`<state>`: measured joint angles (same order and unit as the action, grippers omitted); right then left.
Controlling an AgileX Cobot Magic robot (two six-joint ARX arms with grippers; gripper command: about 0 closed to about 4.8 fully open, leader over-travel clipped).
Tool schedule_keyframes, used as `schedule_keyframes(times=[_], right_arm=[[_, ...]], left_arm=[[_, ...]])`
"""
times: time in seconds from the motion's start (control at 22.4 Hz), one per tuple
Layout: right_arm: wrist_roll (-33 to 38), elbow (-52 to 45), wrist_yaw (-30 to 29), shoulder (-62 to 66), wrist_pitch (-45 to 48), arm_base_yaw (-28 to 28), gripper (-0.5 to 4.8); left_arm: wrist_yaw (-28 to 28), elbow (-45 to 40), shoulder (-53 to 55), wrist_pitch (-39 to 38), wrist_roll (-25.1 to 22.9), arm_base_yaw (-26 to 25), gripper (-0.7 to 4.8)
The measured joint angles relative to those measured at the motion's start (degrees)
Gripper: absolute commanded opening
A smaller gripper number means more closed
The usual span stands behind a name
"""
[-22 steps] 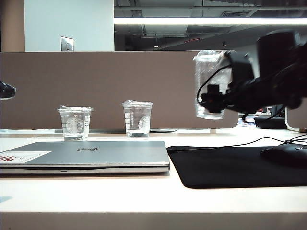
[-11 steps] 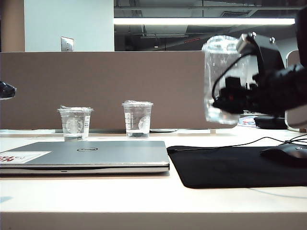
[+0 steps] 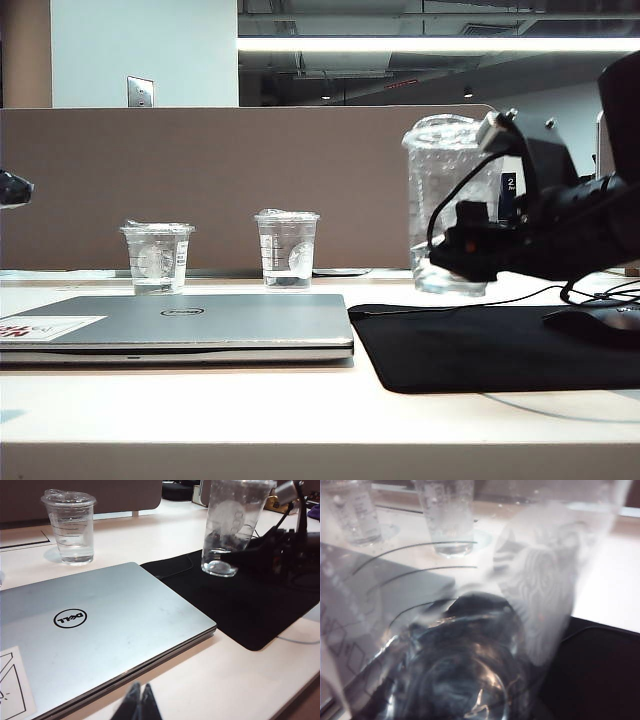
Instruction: Pick up the coffee cup on the right and place it on the right side of the laptop.
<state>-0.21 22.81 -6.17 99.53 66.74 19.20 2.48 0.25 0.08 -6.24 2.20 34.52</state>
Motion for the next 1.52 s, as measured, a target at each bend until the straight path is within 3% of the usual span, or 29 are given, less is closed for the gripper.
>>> schedule_keyframes(times=[0.89, 1.03, 1.07, 1.21, 1.38, 1.52], right_arm=[[-0.02, 3.67, -1.36, 12.0, 6.29, 2.54, 3.01], [-0.02, 3.67, -1.36, 11.98, 6.27, 2.54, 3.41], [-0.04, 3.65, -1.36, 11.98, 6.27, 2.54, 3.89], [0.02, 3.58, -1.36, 11.98, 5.07, 2.62, 4.06], [0.02, 3.21, -1.4, 11.96, 3.61, 2.62, 4.67], [-0.13, 3.04, -1.4, 11.93, 1.46, 2.64, 4.74]], left_arm=[[0.0, 0.0, 0.0, 0.0, 0.0, 0.0, -0.05], [0.0, 0.0, 0.0, 0.0, 0.0, 0.0, -0.05], [0.0, 0.0, 0.0, 0.0, 0.0, 0.0, -0.05], [0.0, 0.0, -0.02, 0.0, 0.0, 0.0, -0.05], [0.0, -0.02, 0.0, 0.0, 0.0, 0.0, -0.05], [0.02, 0.0, 0.0, 0.0, 0.0, 0.0, -0.05]])
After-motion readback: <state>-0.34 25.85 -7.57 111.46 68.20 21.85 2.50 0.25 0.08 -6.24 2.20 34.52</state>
